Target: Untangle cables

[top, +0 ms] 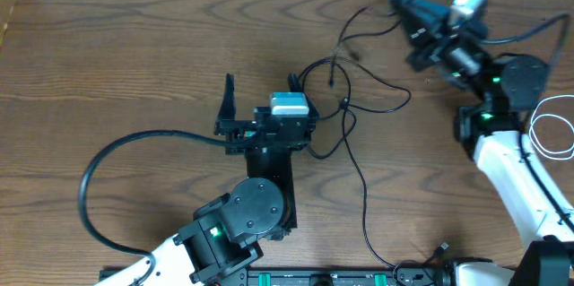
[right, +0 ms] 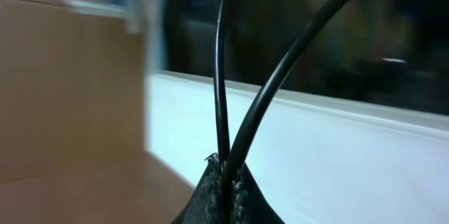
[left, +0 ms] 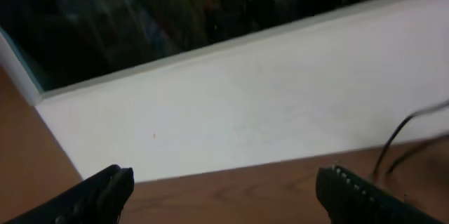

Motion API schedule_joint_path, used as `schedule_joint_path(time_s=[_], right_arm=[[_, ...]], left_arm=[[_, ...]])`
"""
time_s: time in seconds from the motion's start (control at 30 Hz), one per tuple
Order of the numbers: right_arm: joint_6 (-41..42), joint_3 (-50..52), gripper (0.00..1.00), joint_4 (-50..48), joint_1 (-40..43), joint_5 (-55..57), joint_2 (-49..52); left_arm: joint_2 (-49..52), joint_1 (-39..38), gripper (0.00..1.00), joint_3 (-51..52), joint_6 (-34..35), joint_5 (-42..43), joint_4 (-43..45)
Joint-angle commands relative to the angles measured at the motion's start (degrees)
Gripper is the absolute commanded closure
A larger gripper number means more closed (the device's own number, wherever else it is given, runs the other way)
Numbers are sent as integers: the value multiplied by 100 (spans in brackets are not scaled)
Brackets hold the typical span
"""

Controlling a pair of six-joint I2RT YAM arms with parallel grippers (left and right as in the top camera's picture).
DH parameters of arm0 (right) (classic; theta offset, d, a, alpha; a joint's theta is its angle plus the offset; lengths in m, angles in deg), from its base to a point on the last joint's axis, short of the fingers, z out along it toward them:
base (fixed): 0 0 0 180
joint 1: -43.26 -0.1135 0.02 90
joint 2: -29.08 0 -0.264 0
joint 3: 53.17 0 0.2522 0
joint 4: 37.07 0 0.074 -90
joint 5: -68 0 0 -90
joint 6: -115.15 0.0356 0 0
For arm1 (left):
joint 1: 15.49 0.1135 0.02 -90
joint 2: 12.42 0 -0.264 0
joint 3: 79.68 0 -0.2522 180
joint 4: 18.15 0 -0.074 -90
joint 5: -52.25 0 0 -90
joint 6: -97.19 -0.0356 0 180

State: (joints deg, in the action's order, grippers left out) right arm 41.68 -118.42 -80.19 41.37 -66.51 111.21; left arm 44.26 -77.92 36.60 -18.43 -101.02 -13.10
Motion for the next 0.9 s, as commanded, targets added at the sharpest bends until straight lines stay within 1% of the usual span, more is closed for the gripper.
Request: schedule_joint_path(time_s=[0.0, 0.13, 0.23, 0.4, 0.5, 0.63, 0.7, 0.87], right_arm=[[-229, -26, 99, 247, 546, 483, 39], [-717, -26, 99, 962, 1084, 883, 39], [-977, -26, 99, 1539, 1462, 1300, 39], [-1038, -26, 99, 2087, 2048, 1749, 173], [-903, -26, 99, 2218, 2299, 1742, 402], [-754, -26, 99, 2273, 2485, 1742, 844], [-684, -26, 99, 2284, 2559, 1775, 1080], [-68, -26, 99, 2286, 2785, 2059, 1602]], left_arm=[[-9, -17, 12, -68, 4, 4, -308], [-7, -17, 12, -68, 11, 7, -647], [33, -17, 12, -68, 184, 7, -960], [201, -17, 12, -68, 1036, 44, -1631], [341, -17, 12, -68, 1423, 367, -1902], [527, -17, 12, -68, 1779, 1034, -1950], [605, -17, 12, -68, 1888, 1373, -1950], [774, -17, 11, -68, 1950, 2203, -1950]])
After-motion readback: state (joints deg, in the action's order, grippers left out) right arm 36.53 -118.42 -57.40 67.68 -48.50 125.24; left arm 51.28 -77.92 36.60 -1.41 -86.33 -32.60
